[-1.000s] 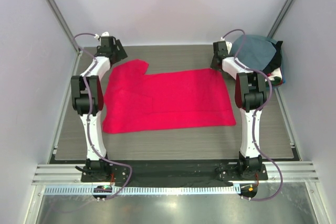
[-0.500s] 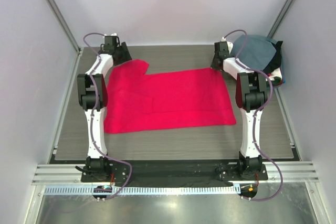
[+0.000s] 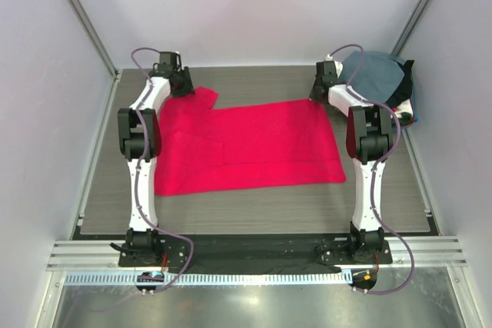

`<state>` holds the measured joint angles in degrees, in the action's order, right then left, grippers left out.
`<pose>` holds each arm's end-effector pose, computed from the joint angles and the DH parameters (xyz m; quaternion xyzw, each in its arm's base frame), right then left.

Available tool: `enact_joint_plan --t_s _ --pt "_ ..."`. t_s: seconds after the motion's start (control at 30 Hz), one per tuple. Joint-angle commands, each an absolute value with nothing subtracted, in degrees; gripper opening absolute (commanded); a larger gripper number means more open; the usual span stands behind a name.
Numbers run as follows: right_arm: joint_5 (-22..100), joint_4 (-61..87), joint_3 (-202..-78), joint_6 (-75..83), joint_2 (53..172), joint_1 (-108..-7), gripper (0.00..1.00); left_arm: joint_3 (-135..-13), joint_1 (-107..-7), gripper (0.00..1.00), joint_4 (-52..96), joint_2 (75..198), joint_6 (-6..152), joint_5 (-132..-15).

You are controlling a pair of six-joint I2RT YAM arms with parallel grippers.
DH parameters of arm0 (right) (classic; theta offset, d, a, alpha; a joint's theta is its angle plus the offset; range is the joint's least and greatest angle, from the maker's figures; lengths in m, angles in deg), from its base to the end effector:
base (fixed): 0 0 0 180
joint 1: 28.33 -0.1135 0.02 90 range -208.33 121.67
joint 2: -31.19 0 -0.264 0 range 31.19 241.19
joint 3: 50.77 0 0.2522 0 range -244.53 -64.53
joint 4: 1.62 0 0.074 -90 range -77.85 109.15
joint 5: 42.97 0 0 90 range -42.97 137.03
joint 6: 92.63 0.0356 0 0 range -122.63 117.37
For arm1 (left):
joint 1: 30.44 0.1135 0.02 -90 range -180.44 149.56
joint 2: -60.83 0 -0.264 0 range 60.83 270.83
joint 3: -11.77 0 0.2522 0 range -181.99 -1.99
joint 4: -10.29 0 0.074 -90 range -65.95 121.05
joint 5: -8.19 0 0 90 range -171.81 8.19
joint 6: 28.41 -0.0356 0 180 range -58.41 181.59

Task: Fold and stack the t-shirts
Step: Fold the tshirt

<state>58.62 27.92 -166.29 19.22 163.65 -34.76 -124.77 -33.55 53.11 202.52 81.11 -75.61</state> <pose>0.5120 0.0505 0.1558 0.1611 0.9106 -0.0008 0.3806 0.5506 -0.0338 0.1733 -0.1138 0.9253 -0.1198 0.3412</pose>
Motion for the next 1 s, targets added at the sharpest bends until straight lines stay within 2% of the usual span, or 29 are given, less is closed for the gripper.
enact_joint_plan --t_s 0.0,0.07,0.2,0.53,0.57,0.67,0.83,0.97 --pt "56.53 31.13 -163.94 20.48 163.73 -33.78 0.01 -128.37 -34.13 0.42 56.13 203.38 78.02 -77.31" --pt "55.91 31.13 -163.76 20.57 163.46 -33.43 0.01 -131.09 -34.04 0.41 58.05 205.05 77.67 -77.85" --pt "55.82 30.96 -163.50 20.40 162.94 -33.42 0.01 -137.77 -35.01 0.60 63.59 208.57 76.35 -79.87" --pt "54.33 30.51 -163.41 20.93 163.20 -32.90 0.01 -136.83 -38.08 0.62 64.49 206.65 71.53 -91.38" --pt "54.06 30.34 -163.41 21.01 163.29 -32.90 0.01 -136.20 -38.26 0.68 63.87 206.12 70.39 -92.87" --pt "53.18 30.43 -163.32 21.02 163.37 -32.72 0.01 -134.70 -38.44 0.76 60.70 204.97 65.82 -91.92" --pt "52.75 30.25 -163.14 21.19 163.55 -32.37 0.01 -138.91 -38.44 0.75 62.10 207.51 63.08 -91.48" --pt "52.74 30.25 -162.97 21.28 162.85 -32.19 0.01 -141.81 -38.52 0.65 65.35 210.84 63.78 -89.63"
